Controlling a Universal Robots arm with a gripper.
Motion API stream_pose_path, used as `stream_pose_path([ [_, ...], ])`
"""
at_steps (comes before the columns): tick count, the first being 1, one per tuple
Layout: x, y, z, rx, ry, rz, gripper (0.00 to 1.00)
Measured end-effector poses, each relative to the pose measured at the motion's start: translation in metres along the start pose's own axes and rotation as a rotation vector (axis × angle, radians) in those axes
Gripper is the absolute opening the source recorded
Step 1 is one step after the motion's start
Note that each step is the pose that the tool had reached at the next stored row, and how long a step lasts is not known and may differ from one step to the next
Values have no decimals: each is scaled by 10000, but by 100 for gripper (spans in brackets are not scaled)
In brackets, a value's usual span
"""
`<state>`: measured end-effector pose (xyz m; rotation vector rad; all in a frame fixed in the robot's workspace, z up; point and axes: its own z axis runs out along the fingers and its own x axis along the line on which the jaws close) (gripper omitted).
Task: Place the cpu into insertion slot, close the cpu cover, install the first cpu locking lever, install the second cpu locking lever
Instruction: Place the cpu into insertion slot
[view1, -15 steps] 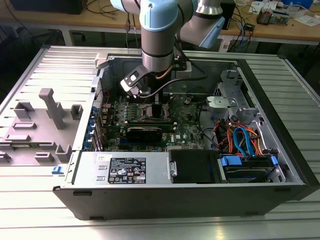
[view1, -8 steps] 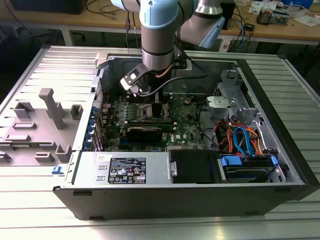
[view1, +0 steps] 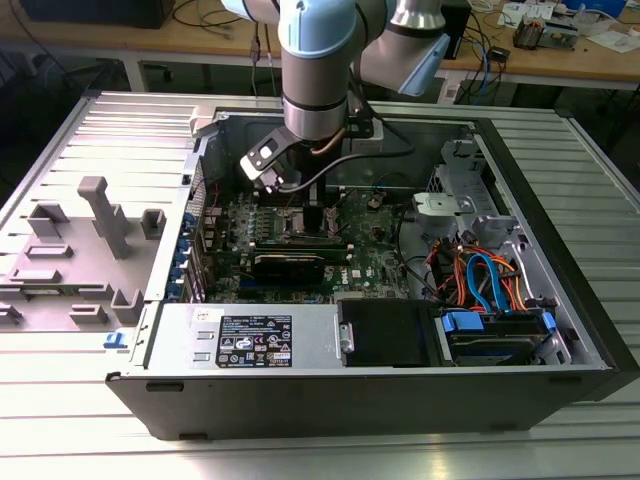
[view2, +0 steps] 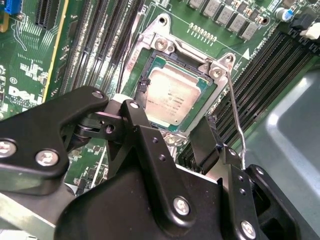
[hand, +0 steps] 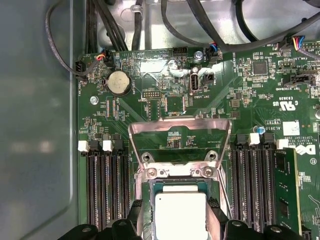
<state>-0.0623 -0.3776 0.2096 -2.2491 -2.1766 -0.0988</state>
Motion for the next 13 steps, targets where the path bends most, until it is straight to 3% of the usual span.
stream_pose_path([
  [5,0,-64,-24,0,112,41,61],
  [10,-2,-121,-27,0,140,46,61],
  [13,1,-122,-78,4,152,73,61],
])
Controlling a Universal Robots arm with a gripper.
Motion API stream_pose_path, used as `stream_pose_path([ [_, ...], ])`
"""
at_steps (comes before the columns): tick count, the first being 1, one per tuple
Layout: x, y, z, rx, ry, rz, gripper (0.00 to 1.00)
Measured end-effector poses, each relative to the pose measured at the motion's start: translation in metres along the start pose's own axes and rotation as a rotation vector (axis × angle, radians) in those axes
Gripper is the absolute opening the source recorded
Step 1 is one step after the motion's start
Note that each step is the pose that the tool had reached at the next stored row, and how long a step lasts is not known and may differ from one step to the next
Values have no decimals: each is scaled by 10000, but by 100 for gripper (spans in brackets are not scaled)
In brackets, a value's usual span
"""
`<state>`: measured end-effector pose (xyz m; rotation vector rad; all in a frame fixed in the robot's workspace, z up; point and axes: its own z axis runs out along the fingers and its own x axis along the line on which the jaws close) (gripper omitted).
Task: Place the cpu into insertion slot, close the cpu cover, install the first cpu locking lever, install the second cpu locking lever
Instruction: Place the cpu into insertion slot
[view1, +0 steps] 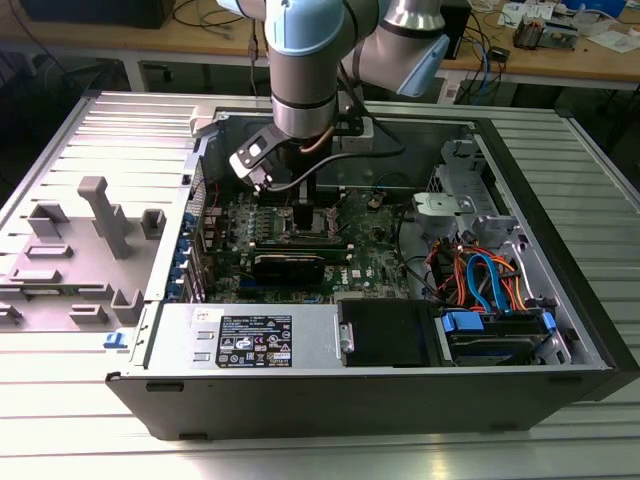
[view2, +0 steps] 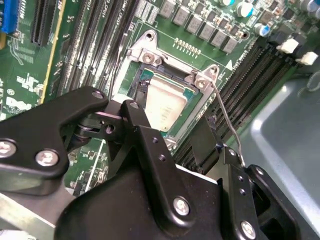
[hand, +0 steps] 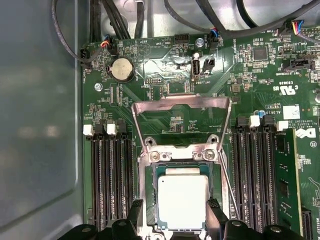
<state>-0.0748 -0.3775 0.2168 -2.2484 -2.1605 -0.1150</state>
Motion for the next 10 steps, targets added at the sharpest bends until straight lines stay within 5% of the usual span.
stream_pose_path([
  [7,0,-52,-35,56,309,138,61],
  [10,-1,-85,-37,62,336,148,61],
])
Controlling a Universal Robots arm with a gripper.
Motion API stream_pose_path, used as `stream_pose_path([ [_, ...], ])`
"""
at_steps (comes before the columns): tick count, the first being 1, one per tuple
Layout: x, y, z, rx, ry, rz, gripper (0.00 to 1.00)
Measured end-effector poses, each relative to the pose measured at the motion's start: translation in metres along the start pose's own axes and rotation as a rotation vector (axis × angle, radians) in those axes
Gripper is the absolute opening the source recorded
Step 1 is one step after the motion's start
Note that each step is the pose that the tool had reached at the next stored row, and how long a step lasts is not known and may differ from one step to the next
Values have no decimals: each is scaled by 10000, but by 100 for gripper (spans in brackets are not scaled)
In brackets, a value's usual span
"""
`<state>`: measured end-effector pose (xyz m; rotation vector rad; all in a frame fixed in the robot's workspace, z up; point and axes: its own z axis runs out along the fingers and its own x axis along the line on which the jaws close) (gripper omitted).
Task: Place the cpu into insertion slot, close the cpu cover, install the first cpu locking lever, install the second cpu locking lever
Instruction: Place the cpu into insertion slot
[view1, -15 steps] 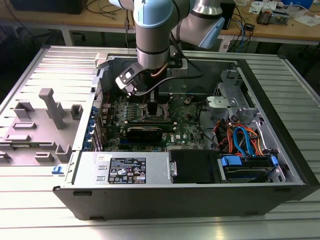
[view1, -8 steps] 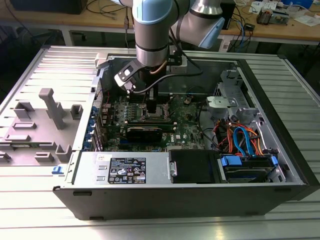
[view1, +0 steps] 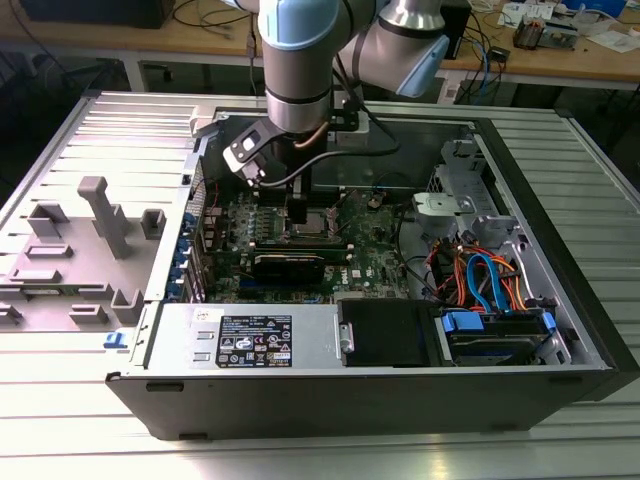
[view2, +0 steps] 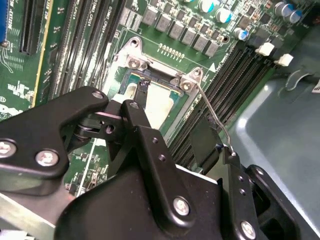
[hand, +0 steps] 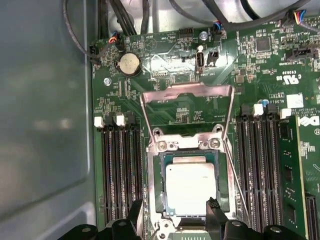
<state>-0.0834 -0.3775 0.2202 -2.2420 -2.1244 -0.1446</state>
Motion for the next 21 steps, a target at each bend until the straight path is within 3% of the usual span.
stream_pose_path([
  [7,-4,-65,-2,0,-2,0,61],
  [16,-5,-102,-3,-21,-149,3,61],
  [21,5,-99,-105,-17,-184,1,61],
])
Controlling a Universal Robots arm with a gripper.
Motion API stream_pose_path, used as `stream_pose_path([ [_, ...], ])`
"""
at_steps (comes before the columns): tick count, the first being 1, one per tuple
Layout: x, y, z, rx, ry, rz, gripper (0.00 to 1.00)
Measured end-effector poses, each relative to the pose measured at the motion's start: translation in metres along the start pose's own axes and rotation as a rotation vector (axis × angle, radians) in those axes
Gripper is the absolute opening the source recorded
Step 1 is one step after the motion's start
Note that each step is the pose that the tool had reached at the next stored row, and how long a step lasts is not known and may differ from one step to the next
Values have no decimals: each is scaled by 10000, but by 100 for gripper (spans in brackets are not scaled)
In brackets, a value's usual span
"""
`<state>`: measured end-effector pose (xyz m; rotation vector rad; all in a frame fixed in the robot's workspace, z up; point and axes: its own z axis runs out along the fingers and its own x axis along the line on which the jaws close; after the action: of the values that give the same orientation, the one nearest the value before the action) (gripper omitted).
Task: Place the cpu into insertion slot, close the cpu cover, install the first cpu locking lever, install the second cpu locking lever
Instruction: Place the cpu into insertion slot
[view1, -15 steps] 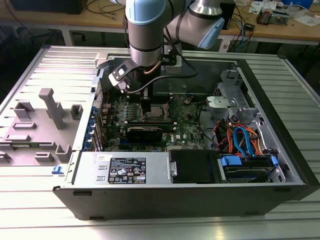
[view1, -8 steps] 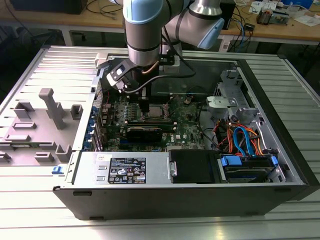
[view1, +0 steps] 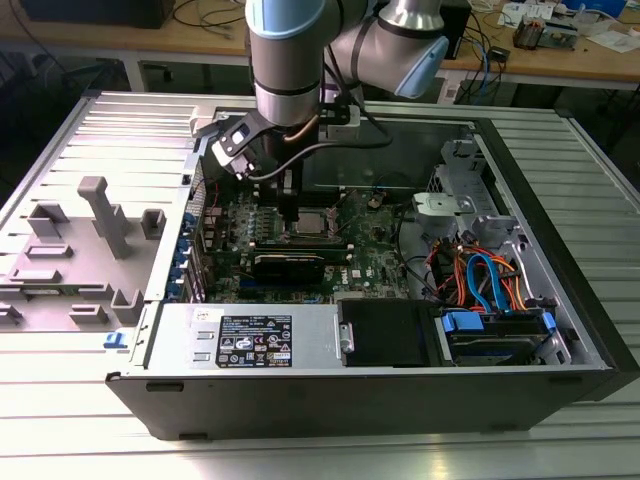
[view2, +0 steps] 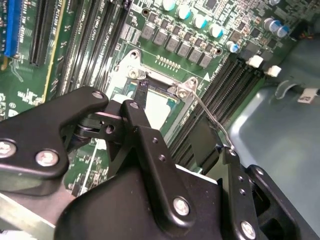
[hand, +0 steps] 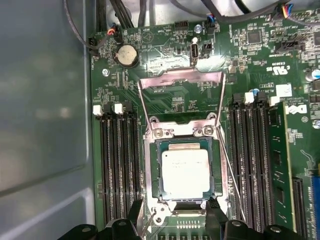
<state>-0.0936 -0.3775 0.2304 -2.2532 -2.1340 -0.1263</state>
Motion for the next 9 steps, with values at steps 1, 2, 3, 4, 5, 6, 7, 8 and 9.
stream_pose_path([
  [1,1,0,-4,-1,2,0,61],
  [2,1,0,-6,-1,4,0,61],
  [3,1,-1,-6,3,5,-3,61],
  [4,1,-2,-7,9,2,-7,61],
  [5,1,-9,-8,18,0,-13,61],
  [6,0,-16,-9,24,-1,-20,61],
  [7,0,-23,-9,28,0,-19,61],
  [8,0,-27,-9,30,0,-20,61],
  [9,-1,-35,-9,34,-1,-20,61],
])
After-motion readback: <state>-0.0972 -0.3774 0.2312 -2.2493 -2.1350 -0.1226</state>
